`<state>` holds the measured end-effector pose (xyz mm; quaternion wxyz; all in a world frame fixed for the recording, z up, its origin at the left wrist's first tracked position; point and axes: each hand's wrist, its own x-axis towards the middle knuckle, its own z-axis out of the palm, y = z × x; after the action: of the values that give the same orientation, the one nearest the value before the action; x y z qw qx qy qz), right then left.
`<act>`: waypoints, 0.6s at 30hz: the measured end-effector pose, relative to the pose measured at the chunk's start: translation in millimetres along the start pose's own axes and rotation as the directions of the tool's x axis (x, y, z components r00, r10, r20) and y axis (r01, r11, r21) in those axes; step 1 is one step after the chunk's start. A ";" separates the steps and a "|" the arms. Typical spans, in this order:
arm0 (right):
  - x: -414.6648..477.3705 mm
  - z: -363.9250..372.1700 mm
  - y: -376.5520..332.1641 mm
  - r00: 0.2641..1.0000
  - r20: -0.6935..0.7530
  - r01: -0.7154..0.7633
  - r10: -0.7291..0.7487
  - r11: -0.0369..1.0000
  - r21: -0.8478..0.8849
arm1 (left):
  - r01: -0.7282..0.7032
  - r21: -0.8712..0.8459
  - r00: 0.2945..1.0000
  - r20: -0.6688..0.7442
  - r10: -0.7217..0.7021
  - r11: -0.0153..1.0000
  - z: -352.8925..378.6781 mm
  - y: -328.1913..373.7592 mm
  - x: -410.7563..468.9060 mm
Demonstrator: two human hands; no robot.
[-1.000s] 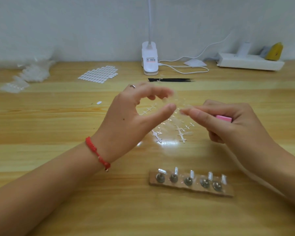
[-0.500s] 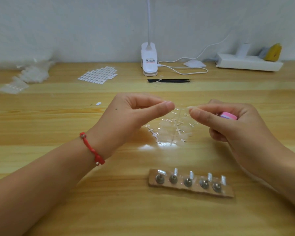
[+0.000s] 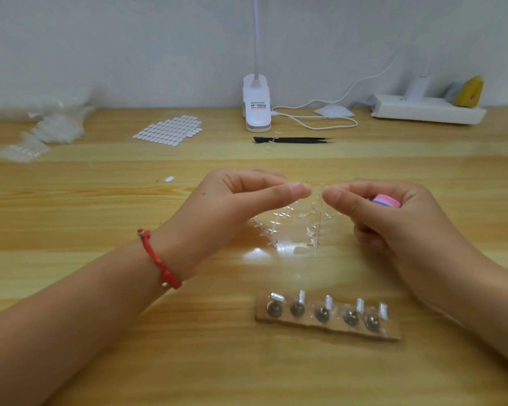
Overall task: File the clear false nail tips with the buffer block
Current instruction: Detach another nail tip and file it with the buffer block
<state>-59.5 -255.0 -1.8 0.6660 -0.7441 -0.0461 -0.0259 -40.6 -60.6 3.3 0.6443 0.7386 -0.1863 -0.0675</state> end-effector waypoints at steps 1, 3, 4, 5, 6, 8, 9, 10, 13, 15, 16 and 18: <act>0.3 -0.7 0.0 1.000 0.017 -0.018 0.018 1.000 -0.003 | 0.010 0.005 1.000 0.018 -0.010 1.000 -0.6 -0.7 0.0; 0.8 -1.5 -0.1 0.995 0.087 -0.047 0.047 0.999 -0.004 | 0.033 0.006 0.999 0.029 -0.033 0.999 -0.3 -1.2 0.3; 1.2 -1.9 0.1 0.990 0.127 -0.058 0.057 0.998 0.005 | 0.044 -0.002 0.999 0.032 -0.044 0.999 0.0 -0.9 0.6; 1.5 -2.5 0.3 0.984 0.166 -0.070 0.066 0.997 0.022 | 0.054 -0.015 0.998 0.035 -0.053 0.998 0.1 -0.9 0.9; 1.9 -3.2 0.8 0.977 0.200 -0.085 0.074 0.995 0.044 | 0.064 -0.035 0.997 0.039 -0.062 0.997 0.2 -1.2 1.3; 2.0 -4.1 1.3 0.960 0.262 -0.124 0.096 0.988 0.091 | 0.082 -0.069 0.996 0.046 -0.079 0.994 -0.4 -2.3 1.9; 1.7 -4.2 1.0 0.949 0.295 -0.146 0.107 0.983 0.111 | 0.093 -0.078 0.995 0.053 -0.089 0.993 -0.7 -3.0 2.2; 1.7 -4.1 0.7 0.937 0.332 -0.165 0.114 0.977 0.131 | 0.109 -0.089 0.992 0.066 -0.103 0.990 -0.7 -3.6 2.3; 1.3 -4.7 1.4 0.901 0.420 -0.194 0.110 0.968 0.162 | 0.129 -0.112 0.982 0.152 -0.112 0.985 0.6 -4.2 1.1; 1.6 -4.7 2.0 0.899 0.423 -0.193 0.110 0.968 0.159 | 0.118 -0.112 0.981 0.168 -0.098 0.987 1.4 -3.6 0.4; 2.1 -4.8 1.9 0.911 0.398 -0.186 0.111 0.970 0.155 | 0.129 -0.117 0.984 0.142 -0.112 0.985 1.1 -3.2 0.6; 3.4 -4.8 2.1 0.948 0.298 -0.159 0.114 0.979 0.131 | 0.135 -0.115 0.990 0.056 -0.129 0.984 0.0 -3.5 1.3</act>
<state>-55.8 -259.9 -3.0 0.7076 -0.6878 -0.0930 0.1327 -38.7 -60.8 0.1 0.6764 0.7080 -0.1481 -0.1389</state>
